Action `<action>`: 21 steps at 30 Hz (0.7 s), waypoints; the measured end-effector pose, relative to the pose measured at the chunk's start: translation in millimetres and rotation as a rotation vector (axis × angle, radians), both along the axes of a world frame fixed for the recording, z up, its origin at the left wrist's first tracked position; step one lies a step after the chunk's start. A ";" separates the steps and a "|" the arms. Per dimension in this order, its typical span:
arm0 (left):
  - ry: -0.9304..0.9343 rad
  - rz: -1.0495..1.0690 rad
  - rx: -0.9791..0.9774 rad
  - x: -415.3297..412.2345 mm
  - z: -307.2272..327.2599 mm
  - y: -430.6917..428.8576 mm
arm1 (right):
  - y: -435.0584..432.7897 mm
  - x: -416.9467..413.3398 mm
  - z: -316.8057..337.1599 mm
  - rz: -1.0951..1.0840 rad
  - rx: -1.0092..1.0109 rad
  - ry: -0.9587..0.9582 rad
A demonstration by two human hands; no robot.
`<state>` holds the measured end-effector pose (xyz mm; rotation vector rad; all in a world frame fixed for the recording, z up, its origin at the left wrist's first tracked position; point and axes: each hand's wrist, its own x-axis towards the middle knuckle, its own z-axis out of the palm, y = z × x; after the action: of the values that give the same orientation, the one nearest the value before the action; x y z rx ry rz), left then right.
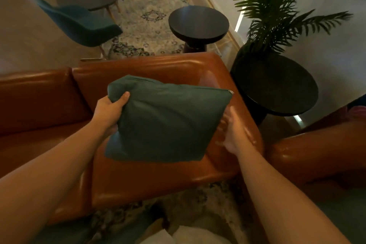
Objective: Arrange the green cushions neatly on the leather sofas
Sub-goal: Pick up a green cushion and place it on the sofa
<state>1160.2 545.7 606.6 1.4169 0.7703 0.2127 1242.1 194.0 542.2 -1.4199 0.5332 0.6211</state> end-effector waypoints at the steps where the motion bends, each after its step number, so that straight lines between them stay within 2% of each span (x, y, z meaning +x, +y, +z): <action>1: 0.020 0.015 -0.020 8.4 -6.6 7.7 | 14.9 6.7 2.0 0.011 -0.017 -0.030; 6: 0.100 0.058 -0.108 47.3 -33.7 42.2 | 53.1 59.4 -9.5 -0.017 -0.052 -0.067; 9: 0.143 0.032 -0.121 74.4 -53.1 53.6 | 69.2 103.0 -28.1 0.040 -0.136 -0.115; 12: 0.218 -0.040 -0.007 103.0 -68.1 59.5 | 81.9 140.1 -41.3 0.060 -0.321 -0.094; 16: 0.355 -0.068 0.189 146.4 -77.8 68.6 | 94.6 186.0 -56.7 0.066 -0.419 -0.115; 20: 0.647 0.145 0.285 192.6 -65.9 60.9 | 112.1 218.9 -55.2 0.158 -0.536 -0.193; 21: 0.668 0.166 0.300 200.6 -62.7 56.6 | 116.2 226.9 -52.7 0.219 -0.540 -0.225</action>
<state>1360.8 602.3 543.9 1.7303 1.4537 -0.0299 1468.9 310.2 489.4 -2.0512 0.3814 0.4978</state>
